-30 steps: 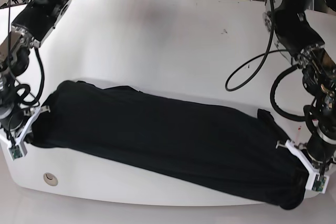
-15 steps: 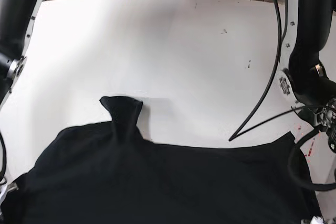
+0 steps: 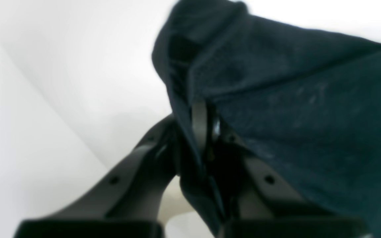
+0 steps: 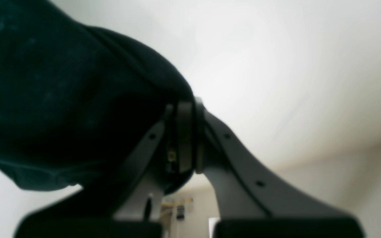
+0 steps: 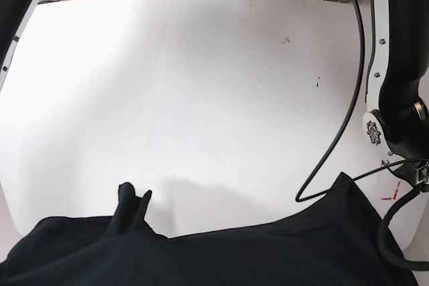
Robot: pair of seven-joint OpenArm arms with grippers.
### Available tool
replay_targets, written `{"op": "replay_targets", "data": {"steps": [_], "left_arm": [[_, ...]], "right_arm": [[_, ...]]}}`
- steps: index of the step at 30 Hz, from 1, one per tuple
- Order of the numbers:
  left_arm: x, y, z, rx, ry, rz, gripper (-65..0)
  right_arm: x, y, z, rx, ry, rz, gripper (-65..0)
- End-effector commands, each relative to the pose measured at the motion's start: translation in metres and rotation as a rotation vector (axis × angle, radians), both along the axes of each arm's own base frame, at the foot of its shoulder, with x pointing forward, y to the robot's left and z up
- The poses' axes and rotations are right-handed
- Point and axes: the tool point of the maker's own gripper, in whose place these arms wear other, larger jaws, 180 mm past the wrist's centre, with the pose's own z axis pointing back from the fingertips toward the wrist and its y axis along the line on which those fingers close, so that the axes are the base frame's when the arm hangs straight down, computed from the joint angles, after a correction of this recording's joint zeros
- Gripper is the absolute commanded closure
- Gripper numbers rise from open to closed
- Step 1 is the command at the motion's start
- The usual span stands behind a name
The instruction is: Fold the T-shirt properly
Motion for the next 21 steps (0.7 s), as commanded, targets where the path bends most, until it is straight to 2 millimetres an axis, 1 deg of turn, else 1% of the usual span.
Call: {"op": "replay_targets", "data": {"steps": [1,2,4,6,7,9,10,12,14,16,17,19,21], "left_arm": [[-0.001,-0.003,-0.009,0.008,-0.002,-0.005,0.0],[-0.002,-0.003,-0.015,0.011,0.005,-0.003,0.0],[-0.001,-0.008,-0.033,0.018,0.034,-0.009,0.0],[0.0,-0.018,-0.061,0.019,0.074,-0.026,0.0],[-0.001,-0.019,-0.068,0.019,0.084,-0.028,0.0],[-0.001,-0.023,-0.1,0.024,0.142,-0.031,0.0],[-0.001,-0.023,-0.113,0.025,0.167,-0.032,0.0],[-0.004,-0.024,-0.148,0.032,0.237,-0.033,0.0],[-0.008,-0.027,-0.181,0.058,0.304,-0.044,0.0],[-0.013,-0.029,-0.207,0.081,0.357,-0.053,0.0],[-0.018,-0.03,-0.225,0.097,0.394,-0.061,0.0],[-0.028,-0.032,-0.25,0.113,0.448,-0.07,0.0],[-0.038,-0.034,-0.276,0.127,0.505,-0.078,0.0]], "right_arm": [[-0.008,-0.004,-0.006,-0.004,-0.017,-0.001,0.0],[-0.011,-0.008,-0.013,0.003,-0.012,-0.006,0.0],[-0.011,-0.014,-0.042,0.025,0.027,-0.01,0.0],[-0.015,-0.021,-0.077,0.051,0.07,-0.02,0.0],[-0.018,-0.023,-0.087,0.055,0.082,-0.025,0.0],[-0.028,-0.029,-0.132,0.081,0.142,-0.044,0.0],[-0.031,-0.029,-0.149,0.098,0.166,-0.046,0.0],[-0.041,-0.024,-0.196,0.158,0.227,-0.042,0.0],[-0.052,-0.021,-0.235,0.215,0.277,-0.049,0.0],[-0.062,-0.018,-0.268,0.267,0.327,-0.051,0.0],[-0.068,-0.015,-0.288,0.302,0.362,-0.053,0.0],[-0.079,-0.012,-0.317,0.349,0.416,-0.062,0.0],[-0.09,-0.01,-0.34,0.388,0.46,-0.074,0.0]]}}
